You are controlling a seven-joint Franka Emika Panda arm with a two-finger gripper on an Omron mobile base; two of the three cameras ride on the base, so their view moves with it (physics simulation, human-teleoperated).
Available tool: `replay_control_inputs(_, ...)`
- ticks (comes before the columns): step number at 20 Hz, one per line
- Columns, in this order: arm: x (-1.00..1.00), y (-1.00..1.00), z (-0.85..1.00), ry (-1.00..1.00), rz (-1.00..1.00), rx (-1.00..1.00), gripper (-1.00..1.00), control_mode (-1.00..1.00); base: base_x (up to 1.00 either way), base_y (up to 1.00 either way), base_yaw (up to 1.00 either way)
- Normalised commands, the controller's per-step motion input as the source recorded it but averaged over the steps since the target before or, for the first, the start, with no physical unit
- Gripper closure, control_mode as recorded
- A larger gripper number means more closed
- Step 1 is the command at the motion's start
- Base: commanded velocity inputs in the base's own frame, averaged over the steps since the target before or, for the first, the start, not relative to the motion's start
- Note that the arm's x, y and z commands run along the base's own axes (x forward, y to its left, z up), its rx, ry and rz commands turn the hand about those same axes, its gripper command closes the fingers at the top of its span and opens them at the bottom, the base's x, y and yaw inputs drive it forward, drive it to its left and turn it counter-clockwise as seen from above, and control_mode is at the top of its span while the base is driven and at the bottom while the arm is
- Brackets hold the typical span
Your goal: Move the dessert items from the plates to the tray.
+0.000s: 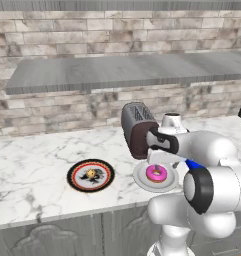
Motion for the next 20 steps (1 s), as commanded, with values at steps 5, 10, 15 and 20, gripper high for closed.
replay_control_inputs(5, 0.01, -0.01, -0.15, 0.0, 0.0, 0.0, -1.0, -1.0, 0.0, 0.0, 0.0)
replay_control_inputs(10, 0.0, -0.03, -0.11, 0.0, 0.0, 0.0, -1.0, -1.0, 0.0, 0.0, 0.0)
replay_control_inputs(15, 0.0, -0.03, -0.1, 0.0, 0.0, 0.0, -1.0, -1.0, 0.0, 0.0, 0.0)
replay_control_inputs(20, 0.0, -0.03, -0.1, 0.0, 0.0, 0.0, -1.0, -1.0, 0.0, 0.0, 0.0)
